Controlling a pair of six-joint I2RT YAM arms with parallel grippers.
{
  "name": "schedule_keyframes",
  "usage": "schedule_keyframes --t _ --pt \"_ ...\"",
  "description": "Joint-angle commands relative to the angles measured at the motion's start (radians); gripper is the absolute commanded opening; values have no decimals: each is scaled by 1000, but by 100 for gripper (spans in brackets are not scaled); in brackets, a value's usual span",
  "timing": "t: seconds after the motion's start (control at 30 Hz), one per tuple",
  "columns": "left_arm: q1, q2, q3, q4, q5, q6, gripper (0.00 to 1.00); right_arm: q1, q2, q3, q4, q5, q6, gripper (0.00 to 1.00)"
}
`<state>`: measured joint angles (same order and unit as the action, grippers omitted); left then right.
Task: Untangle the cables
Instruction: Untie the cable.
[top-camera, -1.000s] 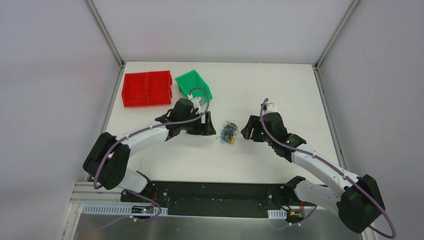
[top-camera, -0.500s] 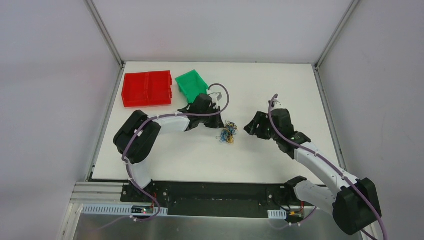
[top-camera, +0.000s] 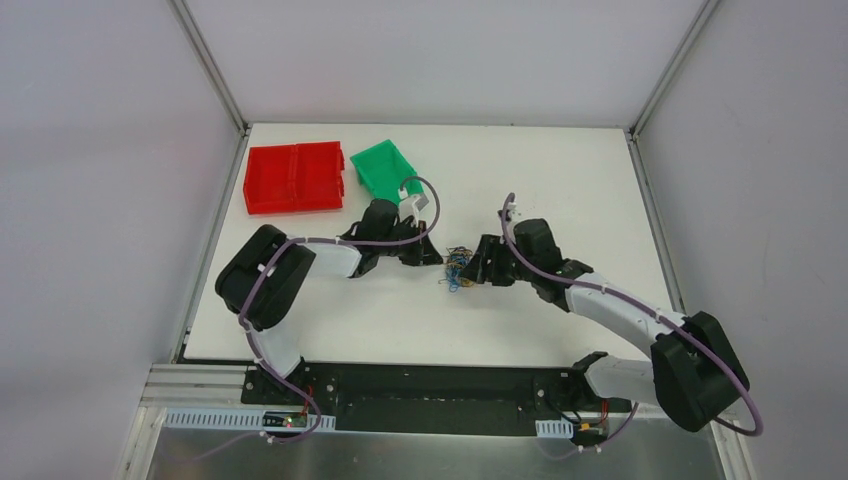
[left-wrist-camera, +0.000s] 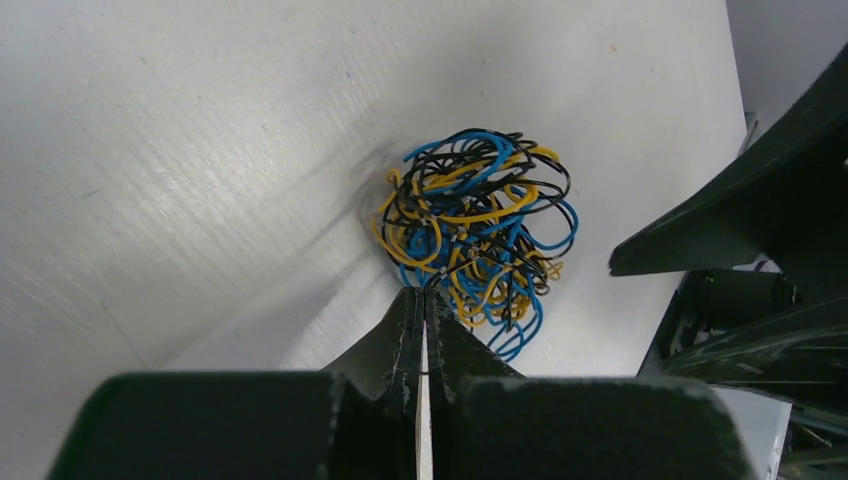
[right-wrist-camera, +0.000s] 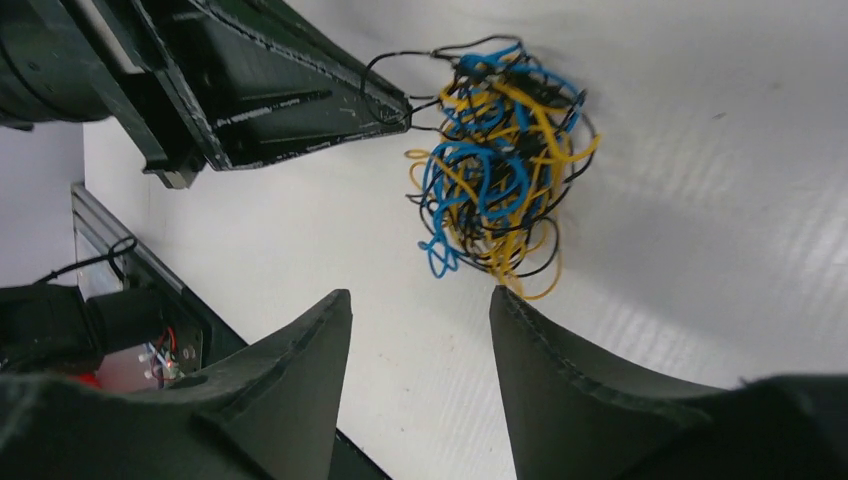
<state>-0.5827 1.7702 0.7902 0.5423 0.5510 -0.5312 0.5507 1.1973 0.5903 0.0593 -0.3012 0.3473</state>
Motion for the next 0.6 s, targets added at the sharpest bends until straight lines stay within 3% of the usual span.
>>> schedule_keyframes --t 0.0,0.23,0.37,0.57 --pt "-4 -71 -38 102 53 22 0 70 36 15 59 35 -11 53" --pt "-2 -111 -63 118 38 3 0 93 72 -31 84 176 44 45" --pt "-2 -124 -46 63 29 23 0 94 67 -43 79 262 66 52" --pt "0 -102 -28 36 34 28 0 94 95 -23 71 257 58 47"
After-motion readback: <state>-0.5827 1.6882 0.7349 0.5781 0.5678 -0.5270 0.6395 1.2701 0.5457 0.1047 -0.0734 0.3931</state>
